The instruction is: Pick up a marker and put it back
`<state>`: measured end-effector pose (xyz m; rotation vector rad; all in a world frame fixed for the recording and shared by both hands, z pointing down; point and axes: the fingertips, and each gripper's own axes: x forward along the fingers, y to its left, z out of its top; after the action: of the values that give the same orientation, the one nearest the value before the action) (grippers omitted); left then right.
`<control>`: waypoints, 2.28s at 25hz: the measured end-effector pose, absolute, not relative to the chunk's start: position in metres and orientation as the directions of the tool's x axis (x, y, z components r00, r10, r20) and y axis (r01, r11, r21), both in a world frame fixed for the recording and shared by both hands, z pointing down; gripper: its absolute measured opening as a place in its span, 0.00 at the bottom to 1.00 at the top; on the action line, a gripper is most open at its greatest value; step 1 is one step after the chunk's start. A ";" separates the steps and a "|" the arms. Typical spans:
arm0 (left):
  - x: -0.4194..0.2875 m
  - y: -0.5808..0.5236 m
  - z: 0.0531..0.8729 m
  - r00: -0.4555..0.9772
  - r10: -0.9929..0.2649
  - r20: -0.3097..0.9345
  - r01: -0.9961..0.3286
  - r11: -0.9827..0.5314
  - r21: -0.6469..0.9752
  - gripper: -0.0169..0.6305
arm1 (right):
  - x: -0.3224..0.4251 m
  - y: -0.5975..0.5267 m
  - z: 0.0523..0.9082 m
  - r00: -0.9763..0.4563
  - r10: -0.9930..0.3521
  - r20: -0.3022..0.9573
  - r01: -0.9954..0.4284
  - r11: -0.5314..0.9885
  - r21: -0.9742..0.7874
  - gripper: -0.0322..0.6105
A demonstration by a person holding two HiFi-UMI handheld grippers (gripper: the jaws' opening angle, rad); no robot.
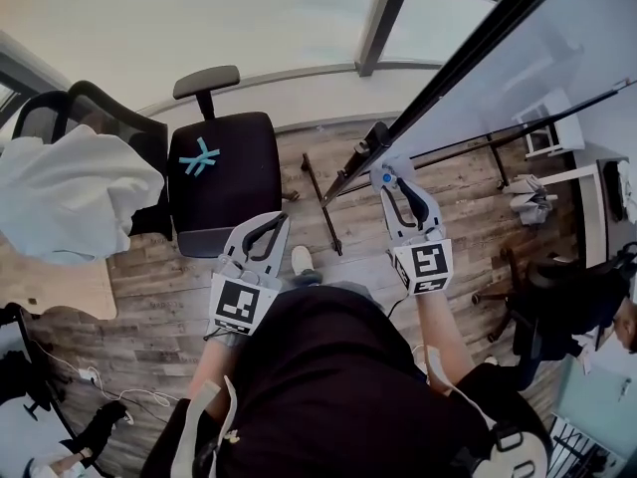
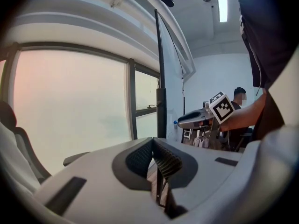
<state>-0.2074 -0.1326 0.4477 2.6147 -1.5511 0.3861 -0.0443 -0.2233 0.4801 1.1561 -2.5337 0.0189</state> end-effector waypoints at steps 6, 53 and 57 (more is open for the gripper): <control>-0.213 -0.137 0.448 0.446 -0.857 0.258 -0.876 -0.477 -0.067 0.04 | -0.049 -0.232 0.487 -0.593 -0.729 0.343 -0.729 0.667 0.156 0.22; -0.072 -0.174 0.409 0.737 -0.660 0.149 -0.659 -0.750 -0.057 0.04 | 0.099 -0.174 0.331 -0.352 -0.932 0.080 -0.927 0.359 0.105 0.17; -0.050 -0.173 0.406 0.764 -0.629 0.145 -0.627 -0.776 -0.060 0.04 | 0.124 -0.160 0.330 -0.303 -0.949 0.084 -0.945 0.310 0.105 0.17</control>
<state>-0.0501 -0.1734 0.4061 2.9582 -1.0531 0.2472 0.1241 -0.1600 0.3297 1.7715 -2.4352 -0.0537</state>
